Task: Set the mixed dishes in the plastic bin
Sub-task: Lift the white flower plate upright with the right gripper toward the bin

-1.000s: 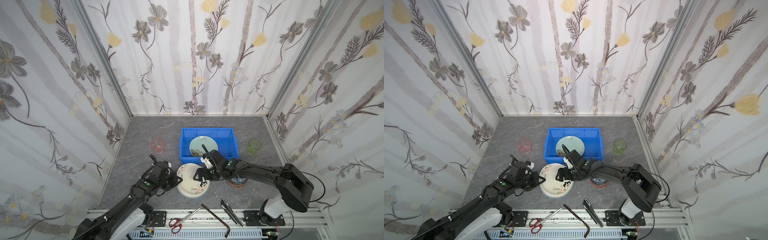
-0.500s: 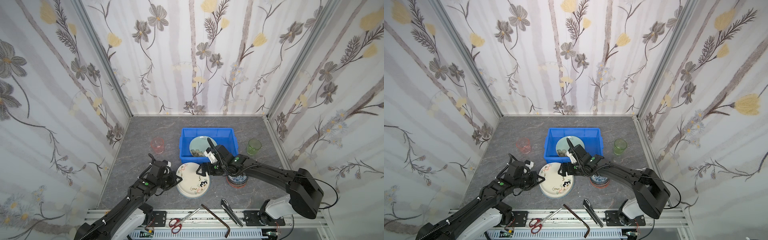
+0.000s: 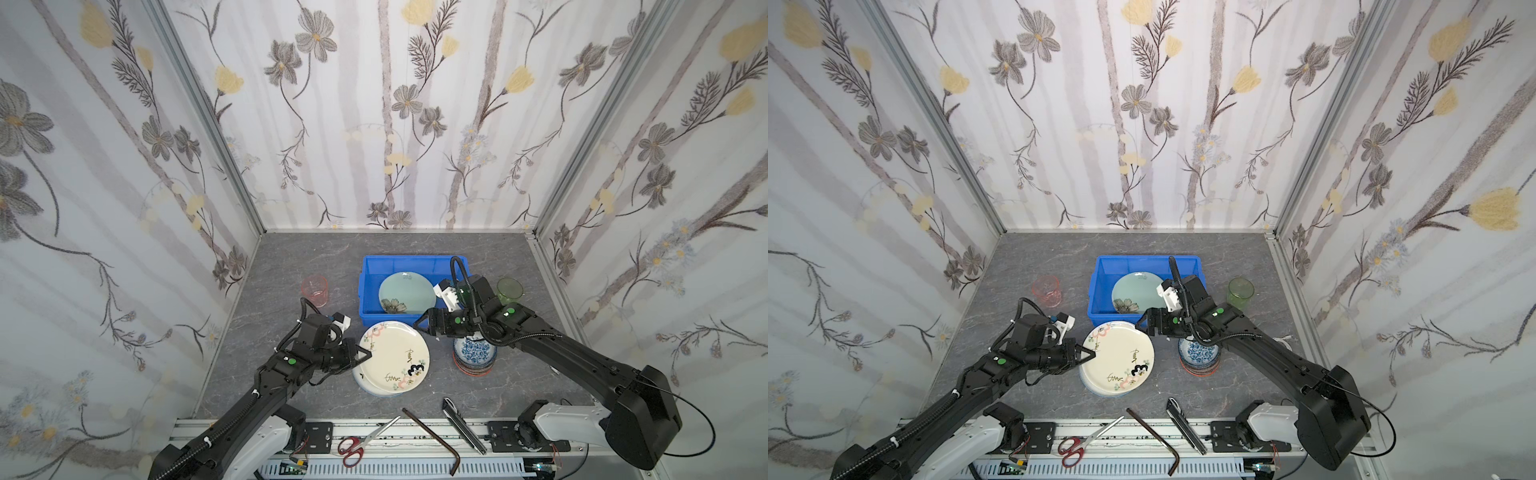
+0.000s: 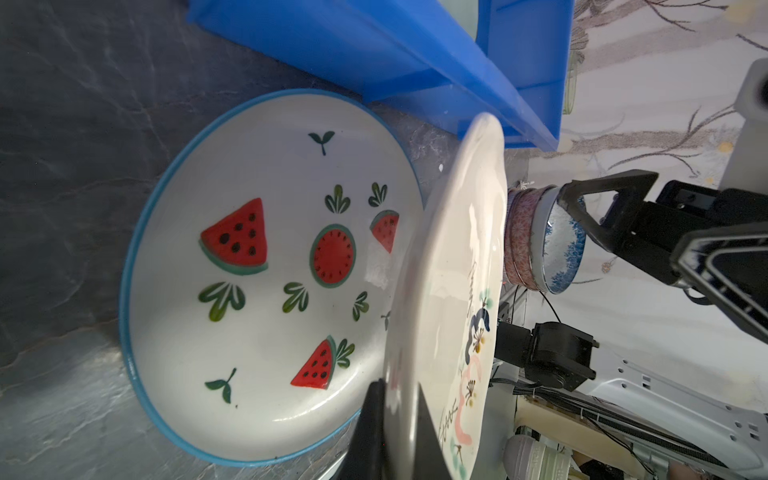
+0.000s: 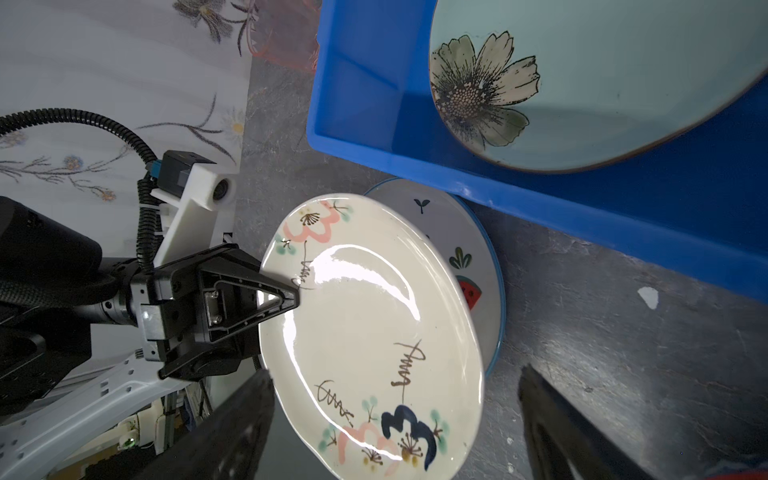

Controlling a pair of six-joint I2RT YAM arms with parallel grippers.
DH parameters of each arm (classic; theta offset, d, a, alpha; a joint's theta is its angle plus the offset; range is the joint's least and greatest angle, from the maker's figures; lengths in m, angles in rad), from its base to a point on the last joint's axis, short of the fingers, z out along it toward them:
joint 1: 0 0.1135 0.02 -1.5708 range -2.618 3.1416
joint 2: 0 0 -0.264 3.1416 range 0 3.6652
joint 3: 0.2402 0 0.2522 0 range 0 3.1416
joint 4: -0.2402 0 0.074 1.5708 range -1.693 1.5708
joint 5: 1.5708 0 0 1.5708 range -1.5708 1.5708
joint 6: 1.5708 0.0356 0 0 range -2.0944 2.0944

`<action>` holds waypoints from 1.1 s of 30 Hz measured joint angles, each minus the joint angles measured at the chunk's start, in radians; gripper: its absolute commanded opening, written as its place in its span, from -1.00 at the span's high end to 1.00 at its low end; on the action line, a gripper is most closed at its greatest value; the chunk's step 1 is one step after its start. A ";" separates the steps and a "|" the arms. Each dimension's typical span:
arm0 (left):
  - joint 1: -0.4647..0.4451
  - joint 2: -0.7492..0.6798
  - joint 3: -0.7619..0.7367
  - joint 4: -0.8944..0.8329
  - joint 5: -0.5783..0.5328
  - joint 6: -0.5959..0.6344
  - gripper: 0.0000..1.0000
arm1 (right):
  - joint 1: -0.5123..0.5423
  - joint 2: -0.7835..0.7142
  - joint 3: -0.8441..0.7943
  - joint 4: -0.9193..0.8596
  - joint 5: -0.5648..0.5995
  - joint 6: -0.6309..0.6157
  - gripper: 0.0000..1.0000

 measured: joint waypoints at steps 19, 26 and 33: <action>0.000 0.031 0.171 0.022 -0.026 0.028 1.00 | -0.140 -0.092 0.012 -0.007 -0.165 -0.053 -0.71; 0.000 0.071 0.192 0.067 -0.060 0.020 1.00 | -0.195 -0.108 0.012 -0.006 -0.195 -0.071 -0.67; 0.000 0.097 0.203 0.164 -0.075 -0.016 1.00 | -0.222 -0.109 0.011 -0.005 -0.203 -0.079 -0.64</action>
